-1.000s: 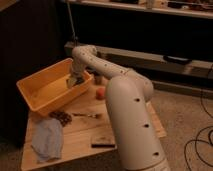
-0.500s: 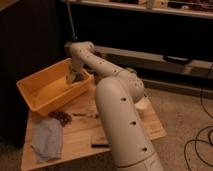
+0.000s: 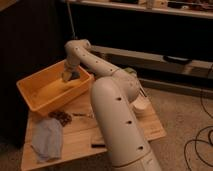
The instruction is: Wipe tray with sponge
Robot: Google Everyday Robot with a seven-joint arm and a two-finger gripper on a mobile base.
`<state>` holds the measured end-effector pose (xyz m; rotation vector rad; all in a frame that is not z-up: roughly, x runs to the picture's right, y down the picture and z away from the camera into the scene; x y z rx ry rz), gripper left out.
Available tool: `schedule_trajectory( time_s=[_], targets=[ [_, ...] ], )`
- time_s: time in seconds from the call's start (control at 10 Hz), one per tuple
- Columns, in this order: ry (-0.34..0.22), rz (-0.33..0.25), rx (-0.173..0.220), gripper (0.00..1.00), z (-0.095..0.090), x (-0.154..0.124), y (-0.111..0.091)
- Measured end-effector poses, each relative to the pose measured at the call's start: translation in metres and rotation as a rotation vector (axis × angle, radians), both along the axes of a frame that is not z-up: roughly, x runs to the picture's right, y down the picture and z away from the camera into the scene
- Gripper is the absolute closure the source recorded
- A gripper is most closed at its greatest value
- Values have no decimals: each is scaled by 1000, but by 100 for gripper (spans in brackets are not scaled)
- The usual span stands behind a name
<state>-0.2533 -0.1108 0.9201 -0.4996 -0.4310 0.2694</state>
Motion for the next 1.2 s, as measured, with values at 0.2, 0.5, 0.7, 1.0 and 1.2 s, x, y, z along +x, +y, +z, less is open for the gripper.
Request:
schedule_trajectory(
  time_s=[0.2, 0.5, 0.7, 1.0, 1.2],
  targets=[
    [-32, -18, 19, 100, -16, -17, -3],
    [-105, -67, 37, 100, -47, -57, 12],
    [-154, -94, 42, 100, -66, -77, 29],
    [-216, -119, 29, 100, -88, -85, 55],
    [-228, -118, 8, 100, -86, -78, 70]
  ],
)
